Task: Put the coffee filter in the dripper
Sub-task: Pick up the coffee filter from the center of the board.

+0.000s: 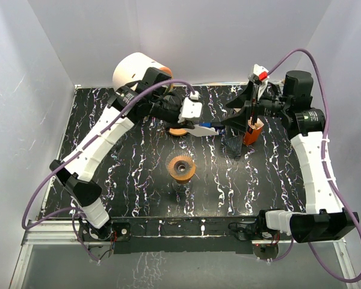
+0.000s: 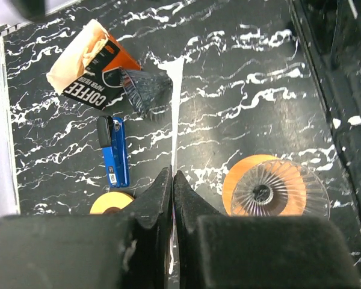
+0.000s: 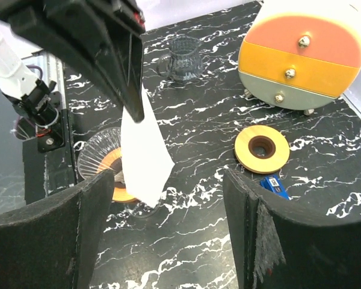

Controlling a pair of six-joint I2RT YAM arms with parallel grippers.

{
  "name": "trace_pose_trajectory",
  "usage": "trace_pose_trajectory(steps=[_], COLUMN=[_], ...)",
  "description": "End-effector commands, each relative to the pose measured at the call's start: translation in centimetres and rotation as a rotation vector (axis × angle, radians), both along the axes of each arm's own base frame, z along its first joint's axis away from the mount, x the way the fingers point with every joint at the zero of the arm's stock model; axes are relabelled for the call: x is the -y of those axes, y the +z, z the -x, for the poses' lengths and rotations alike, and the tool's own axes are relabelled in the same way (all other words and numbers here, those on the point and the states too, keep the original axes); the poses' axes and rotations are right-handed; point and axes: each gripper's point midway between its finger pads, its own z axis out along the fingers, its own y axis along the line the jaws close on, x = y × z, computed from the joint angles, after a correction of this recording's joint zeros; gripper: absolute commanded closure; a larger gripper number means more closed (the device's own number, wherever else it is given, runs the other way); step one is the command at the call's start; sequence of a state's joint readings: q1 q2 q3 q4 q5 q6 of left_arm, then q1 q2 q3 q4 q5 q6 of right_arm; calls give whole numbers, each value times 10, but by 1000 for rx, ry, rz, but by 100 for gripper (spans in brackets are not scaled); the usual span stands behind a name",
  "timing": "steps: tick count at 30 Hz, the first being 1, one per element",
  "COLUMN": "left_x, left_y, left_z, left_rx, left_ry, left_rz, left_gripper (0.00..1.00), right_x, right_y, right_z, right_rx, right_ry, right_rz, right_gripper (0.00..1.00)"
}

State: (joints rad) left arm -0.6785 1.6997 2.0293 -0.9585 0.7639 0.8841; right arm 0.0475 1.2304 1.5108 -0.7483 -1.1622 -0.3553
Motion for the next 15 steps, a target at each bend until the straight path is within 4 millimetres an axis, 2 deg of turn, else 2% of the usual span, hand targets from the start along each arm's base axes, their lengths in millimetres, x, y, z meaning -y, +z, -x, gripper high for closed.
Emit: trace_pose_trajectory(steps=[1,6,8,13,15], left_x=[-12,-7,-7,-6,-4], left_y=[2,0,0,0,-1], left_z=[8,10,9,12,15], left_rx=[186,209,214,204,182], left_ry=[-63,-83,-81,-91,-98], left_rz=[-89,-107,-108,-105,-96], left_gripper=[100,100,100,100,100], right_x=[-7,-10,-13,-21,-23], right_y=[17,2,-4,-20,-28], right_z=[1,-3,3,25,29], right_rx=[-26,-116,-144,-170,-178], right_ry=[49,61,108,233,256], right_rz=[-83,-120,-136,-159,-159], right_gripper=[31,38,38,22,19])
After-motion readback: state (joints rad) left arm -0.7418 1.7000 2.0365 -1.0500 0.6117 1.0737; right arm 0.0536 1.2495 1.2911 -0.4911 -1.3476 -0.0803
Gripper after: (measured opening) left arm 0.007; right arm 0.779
